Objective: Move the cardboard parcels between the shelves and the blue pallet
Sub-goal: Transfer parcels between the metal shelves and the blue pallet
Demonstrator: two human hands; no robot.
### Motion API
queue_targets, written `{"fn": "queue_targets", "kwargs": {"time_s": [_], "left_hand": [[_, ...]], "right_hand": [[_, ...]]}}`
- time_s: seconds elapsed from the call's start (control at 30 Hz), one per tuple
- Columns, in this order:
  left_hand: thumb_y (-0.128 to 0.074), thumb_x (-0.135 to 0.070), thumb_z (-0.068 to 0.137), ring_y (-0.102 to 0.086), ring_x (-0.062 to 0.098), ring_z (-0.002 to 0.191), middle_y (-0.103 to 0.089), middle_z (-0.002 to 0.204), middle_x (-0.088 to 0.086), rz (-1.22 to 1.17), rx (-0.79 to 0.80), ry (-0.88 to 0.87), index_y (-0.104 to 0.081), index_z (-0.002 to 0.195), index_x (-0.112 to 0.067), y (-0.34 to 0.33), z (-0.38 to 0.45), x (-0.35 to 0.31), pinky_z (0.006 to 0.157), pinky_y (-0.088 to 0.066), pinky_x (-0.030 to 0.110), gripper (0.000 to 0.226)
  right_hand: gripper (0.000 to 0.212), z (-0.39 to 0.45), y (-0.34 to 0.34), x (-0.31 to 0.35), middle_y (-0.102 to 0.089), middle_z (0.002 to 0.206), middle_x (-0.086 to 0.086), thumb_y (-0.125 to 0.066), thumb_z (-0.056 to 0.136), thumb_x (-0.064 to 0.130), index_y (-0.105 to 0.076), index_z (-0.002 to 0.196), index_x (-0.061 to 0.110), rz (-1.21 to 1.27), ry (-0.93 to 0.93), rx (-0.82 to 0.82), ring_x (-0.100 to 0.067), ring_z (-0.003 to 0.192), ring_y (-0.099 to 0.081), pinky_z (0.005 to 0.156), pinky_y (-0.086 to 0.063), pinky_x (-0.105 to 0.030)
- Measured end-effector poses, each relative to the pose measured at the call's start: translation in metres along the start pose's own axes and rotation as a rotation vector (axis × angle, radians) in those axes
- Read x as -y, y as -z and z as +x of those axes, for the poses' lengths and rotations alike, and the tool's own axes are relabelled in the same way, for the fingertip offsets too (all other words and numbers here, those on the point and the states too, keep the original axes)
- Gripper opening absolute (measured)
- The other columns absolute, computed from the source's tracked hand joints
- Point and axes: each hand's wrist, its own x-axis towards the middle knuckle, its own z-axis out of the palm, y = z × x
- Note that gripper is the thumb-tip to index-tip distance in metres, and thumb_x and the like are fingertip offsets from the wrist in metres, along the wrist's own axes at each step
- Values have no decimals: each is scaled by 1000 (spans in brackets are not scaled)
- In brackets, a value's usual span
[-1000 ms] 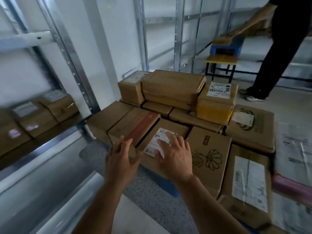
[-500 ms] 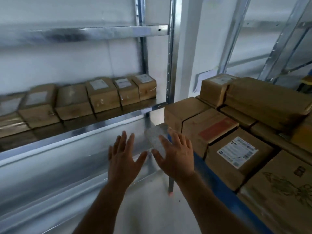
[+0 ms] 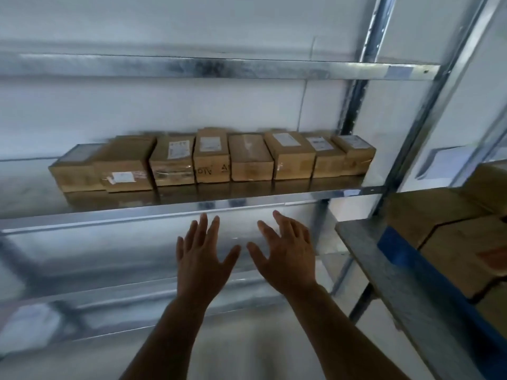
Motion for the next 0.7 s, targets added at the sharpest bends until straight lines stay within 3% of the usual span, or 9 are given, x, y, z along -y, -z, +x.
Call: {"fn": "queue_targets", "kwargs": {"time_s": [0.17,0.3,0.5,0.7], "left_hand": [[-45,-61,84,-2,22,145,-8,158,5,46,-37,71,-18,149,-20,47,-12,82,117,-4,46,81],[-32,-67,78,1,20,145,-5,158,3,52,-61,181,-15,149,-22,82,-25,139,118,-4,46,86],[-30,-67,78,1,19,145,-4,158,2,62,-122,302,-13,149,-24,113,-32,202,118,-5,45,84],[-31,-65,80,-7,21,145,-12,157,2,111,-154,386,-18,149,-22,126,-17,264,117,-11,49,82]], "right_hand": [[60,7,-30,87,-62,125,-12,-41,85,61,-65,119,18,30,84,17,-31,113,-59,96,-44,-46],[62,11,-51,149,-60,128,-14,-39,87,61,-62,123,16,78,162,51,-32,116,-57,97,-43,-47],[68,27,-88,222,-56,133,-15,-29,88,62,-59,127,15,137,269,153,-32,121,-53,98,-42,-45],[65,57,-141,275,-55,135,-12,-35,89,60,-55,131,15,188,351,229,-29,124,-51,101,-38,-42]]}}
